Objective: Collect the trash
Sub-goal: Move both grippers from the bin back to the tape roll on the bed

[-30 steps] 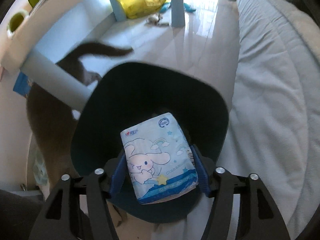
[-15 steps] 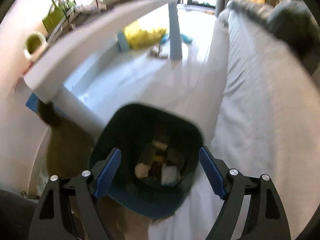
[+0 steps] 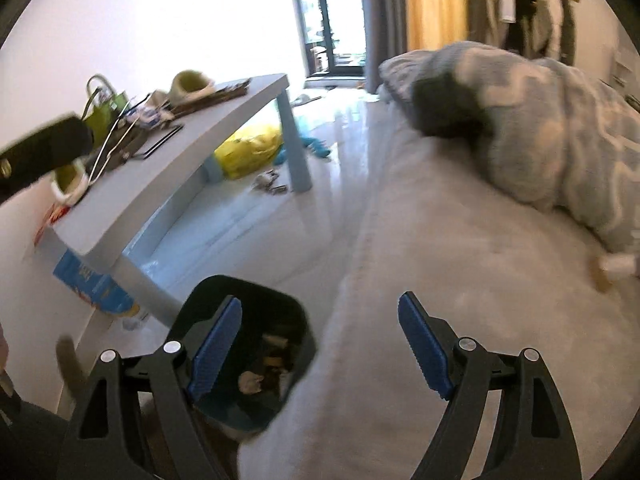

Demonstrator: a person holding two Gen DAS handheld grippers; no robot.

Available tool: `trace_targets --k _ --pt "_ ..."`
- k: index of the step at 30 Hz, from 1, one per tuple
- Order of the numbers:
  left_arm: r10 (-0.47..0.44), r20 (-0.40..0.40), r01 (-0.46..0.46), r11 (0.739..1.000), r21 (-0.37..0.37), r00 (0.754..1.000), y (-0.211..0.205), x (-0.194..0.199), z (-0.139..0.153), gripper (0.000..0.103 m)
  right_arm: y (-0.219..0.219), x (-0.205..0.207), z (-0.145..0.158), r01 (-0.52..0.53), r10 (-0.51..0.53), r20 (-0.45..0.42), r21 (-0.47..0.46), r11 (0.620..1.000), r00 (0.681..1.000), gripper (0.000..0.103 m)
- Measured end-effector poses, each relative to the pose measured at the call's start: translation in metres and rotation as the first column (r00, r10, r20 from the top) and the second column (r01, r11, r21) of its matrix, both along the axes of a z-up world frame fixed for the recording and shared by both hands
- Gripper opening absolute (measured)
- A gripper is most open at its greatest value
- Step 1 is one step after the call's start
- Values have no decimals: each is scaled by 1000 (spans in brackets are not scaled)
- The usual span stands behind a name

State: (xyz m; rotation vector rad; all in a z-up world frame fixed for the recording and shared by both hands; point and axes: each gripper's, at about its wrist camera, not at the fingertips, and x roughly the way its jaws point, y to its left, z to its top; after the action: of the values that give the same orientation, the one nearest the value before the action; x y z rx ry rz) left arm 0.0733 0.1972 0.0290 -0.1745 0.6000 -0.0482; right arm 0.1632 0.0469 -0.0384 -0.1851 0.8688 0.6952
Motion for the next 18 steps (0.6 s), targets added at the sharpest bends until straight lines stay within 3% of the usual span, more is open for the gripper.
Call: trace_targets --k 18 --pt "-65 -16 65 998 -9 998 -81 48 -5 65 -122 30 22 181 -183 70 35 983 981 82"
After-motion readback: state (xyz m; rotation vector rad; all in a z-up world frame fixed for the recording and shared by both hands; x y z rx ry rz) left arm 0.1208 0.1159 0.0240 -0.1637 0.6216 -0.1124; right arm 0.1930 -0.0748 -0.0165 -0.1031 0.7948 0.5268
